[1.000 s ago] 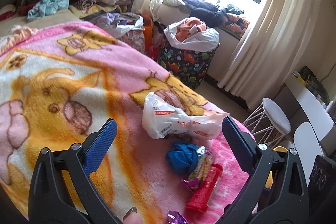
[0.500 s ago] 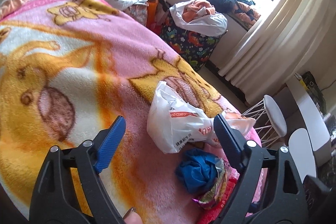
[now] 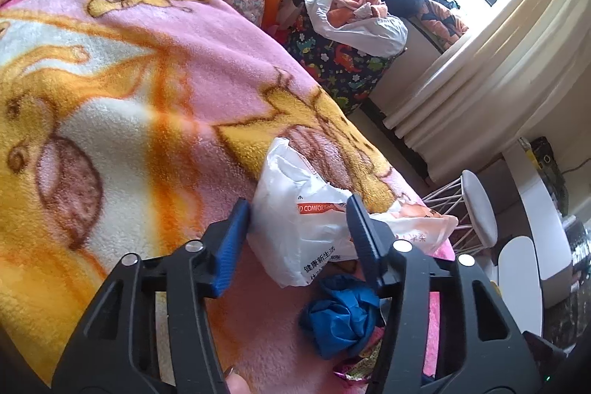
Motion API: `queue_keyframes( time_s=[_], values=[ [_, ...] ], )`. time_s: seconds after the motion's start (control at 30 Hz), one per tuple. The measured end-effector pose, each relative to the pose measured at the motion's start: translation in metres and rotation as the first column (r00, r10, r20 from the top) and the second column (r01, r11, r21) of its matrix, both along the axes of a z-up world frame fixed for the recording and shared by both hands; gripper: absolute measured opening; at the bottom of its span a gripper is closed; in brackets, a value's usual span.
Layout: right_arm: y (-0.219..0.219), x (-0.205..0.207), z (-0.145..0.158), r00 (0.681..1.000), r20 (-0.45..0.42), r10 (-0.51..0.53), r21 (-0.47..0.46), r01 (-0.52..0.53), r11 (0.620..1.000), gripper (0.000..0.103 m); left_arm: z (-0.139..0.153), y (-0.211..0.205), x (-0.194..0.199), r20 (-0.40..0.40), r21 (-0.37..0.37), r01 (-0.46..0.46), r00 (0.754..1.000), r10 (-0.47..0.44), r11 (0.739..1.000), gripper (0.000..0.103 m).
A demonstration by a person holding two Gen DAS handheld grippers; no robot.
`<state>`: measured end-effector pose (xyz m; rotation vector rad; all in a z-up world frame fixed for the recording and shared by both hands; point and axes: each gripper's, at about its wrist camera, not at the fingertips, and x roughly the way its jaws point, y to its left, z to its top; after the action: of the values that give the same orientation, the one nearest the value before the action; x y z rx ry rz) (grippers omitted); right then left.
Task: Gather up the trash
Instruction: 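Grasp the white plastic bag with the left tool while the right tool grasps the red candy tube, then carry the white bag and red tube over the yellow bin with both tools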
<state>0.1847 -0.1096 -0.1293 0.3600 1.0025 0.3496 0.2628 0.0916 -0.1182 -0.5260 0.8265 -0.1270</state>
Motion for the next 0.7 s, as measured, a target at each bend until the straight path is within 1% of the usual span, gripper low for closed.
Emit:
queue_keyframes(
  time_s=[0.03,0.17,0.2,0.23,0.4,0.53,0.7],
  values=[
    [-0.003,-0.002,0.001,1.0,0.0,-0.006,0.006,0.006,1.0,0.031,0.001,-0.001,-0.002,0.002,0.004,0.003,1.0,-0.003,1.0,0.034],
    [-0.011,-0.008,0.004,1.0,0.004,-0.02,0.01,0.019,1.0,0.03,0.003,-0.004,-0.009,0.007,0.011,0.012,1.0,-0.012,1.0,0.029],
    [-0.013,-0.01,0.005,1.0,0.008,-0.021,0.006,0.021,1.0,0.03,0.004,-0.005,-0.01,0.01,0.014,0.012,1.0,-0.012,1.0,0.021],
    [-0.015,-0.012,0.006,1.0,0.011,-0.024,0.003,0.024,1.0,0.03,0.005,-0.005,-0.013,0.011,0.015,0.011,1.0,-0.012,1.0,0.019],
    [-0.022,-0.019,0.013,0.999,0.035,-0.033,-0.004,0.033,0.999,0.029,0.014,-0.009,-0.026,0.041,0.008,0.005,0.999,-0.005,1.0,0.017],
    [-0.028,-0.027,0.018,0.998,0.061,-0.034,-0.011,0.035,0.999,0.028,0.03,-0.009,-0.04,0.091,-0.038,-0.005,0.996,0.008,0.999,0.017],
    [-0.031,-0.037,0.027,0.994,0.106,-0.022,-0.015,0.023,1.0,0.027,0.052,-0.012,-0.055,0.144,-0.06,-0.007,0.989,0.015,0.998,0.017]
  ],
)
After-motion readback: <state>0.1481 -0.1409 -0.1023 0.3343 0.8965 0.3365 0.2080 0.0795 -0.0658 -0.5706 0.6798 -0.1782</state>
